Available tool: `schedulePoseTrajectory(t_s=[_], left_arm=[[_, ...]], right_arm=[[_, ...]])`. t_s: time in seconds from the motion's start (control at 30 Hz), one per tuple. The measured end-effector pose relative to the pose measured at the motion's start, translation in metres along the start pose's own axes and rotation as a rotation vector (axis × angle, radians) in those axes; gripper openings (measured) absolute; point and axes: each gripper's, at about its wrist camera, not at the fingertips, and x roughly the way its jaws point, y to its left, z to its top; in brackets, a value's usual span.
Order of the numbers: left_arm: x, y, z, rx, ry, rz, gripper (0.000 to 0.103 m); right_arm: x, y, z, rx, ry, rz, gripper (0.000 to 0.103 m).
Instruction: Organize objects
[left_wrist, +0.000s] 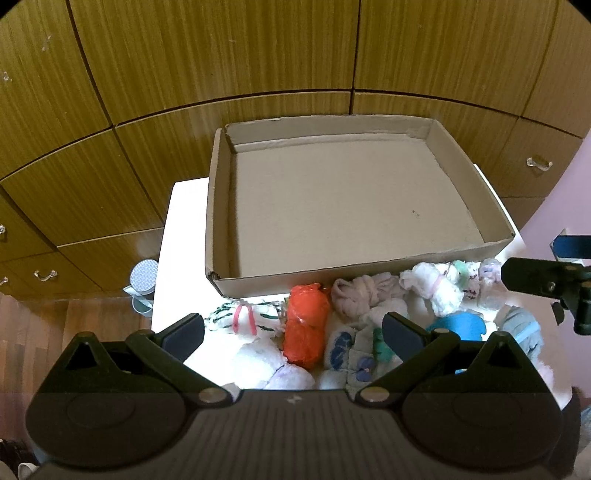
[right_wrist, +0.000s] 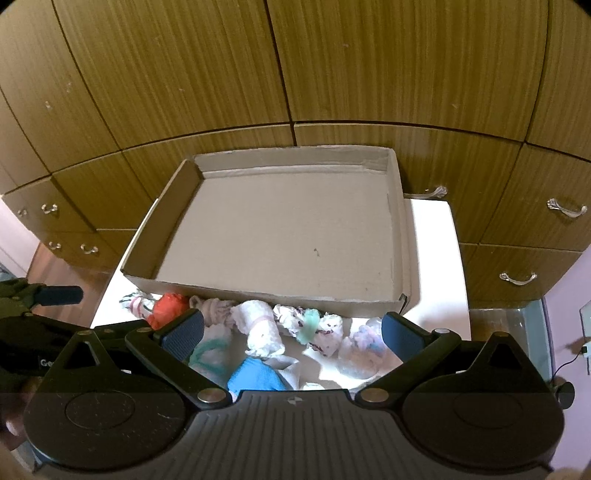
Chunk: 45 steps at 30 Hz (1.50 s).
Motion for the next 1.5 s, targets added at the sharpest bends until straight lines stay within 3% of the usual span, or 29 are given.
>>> schedulePoseTrajectory(t_s=[1.03, 1.4, 1.5], left_arm=[[0.000, 0.006, -0.005, 0.000, 0.015, -0.005, 0.102], [-0.012, 0.050, -0.064, 0.067, 0.019, 0.029, 0.102], [-0.016, 0.056, -0.078, 0.074, 0.019, -0.005, 0.102]], right_arm=[[-0.001, -0.001, -0.004, 0.007, 0.010, 0.007, 0.103], [-0.013, -0.031, -0.035, 0.032, 0.026, -0.007, 0.103], [-0.011, -0.042, -0.045, 0.058, 0.044, -0.008, 0.103]])
